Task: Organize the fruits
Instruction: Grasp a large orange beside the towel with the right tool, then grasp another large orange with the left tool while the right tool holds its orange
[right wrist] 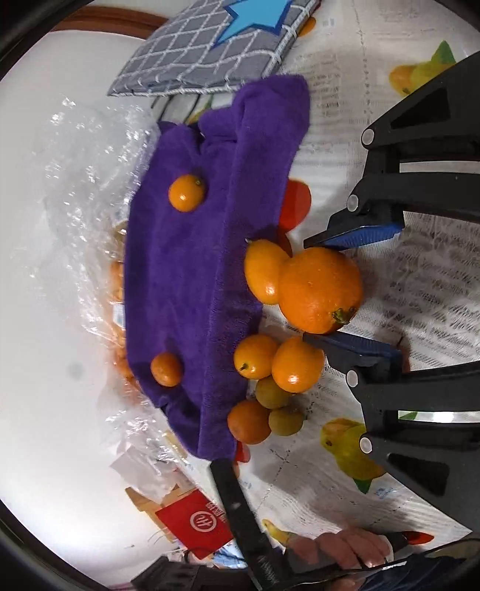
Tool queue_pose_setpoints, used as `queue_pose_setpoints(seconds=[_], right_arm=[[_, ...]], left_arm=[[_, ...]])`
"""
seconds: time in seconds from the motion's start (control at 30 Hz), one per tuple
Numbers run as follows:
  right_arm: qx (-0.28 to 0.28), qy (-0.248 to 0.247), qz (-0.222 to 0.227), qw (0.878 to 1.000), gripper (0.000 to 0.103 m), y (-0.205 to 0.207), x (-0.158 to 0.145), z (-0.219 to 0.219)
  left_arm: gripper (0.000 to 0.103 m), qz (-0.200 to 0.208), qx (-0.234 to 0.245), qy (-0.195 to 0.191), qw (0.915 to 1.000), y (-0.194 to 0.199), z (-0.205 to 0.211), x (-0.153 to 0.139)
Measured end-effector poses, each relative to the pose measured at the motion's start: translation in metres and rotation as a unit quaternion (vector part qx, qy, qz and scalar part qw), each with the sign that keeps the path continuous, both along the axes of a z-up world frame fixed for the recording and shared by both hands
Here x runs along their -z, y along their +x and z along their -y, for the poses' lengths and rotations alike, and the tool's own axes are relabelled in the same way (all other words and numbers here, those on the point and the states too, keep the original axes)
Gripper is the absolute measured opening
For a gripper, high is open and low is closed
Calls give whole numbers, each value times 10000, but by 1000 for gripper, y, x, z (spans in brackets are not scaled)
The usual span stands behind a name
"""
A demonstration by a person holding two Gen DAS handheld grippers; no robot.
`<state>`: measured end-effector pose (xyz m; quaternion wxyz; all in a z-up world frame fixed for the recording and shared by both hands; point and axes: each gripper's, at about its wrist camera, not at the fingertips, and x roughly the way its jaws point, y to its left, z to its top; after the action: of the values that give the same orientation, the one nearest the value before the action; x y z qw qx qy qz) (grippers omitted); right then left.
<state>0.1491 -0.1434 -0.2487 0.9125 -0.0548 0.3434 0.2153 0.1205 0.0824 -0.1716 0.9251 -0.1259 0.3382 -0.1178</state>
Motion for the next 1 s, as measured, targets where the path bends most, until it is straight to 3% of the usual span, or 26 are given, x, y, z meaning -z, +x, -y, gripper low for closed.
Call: queue_pose_setpoints(seconds=[0.17,0.33,0.43,0.53,0.63,0.73,1.0], right_arm=[[276,-99,317,9991,42,-8,-7,27],[410,411,239,9980,42,-6,-9,54],[507,646,240,9963,42,-6,-9,62],[593,701,190,9956,42,-4,-8,64],[520,668,152,9963,42,-2,-8,61],[448,622,148,9969,42,-2,-7,58],[487,702,121,9963,42,-1,-6,63]], left_arm=[[63,-417,199,38,9989,20,14,10],[61,-773,184,340,9963,32,25,19],[60,-774,123,361,9963,31,25,20],[51,-776,29,366,9963,30,23,20],[39,-745,148,89,9971,28,18,20],[38,-670,35,178,9976,24,19,18],[38,-359,-169,-99,9992,16,7,9]])
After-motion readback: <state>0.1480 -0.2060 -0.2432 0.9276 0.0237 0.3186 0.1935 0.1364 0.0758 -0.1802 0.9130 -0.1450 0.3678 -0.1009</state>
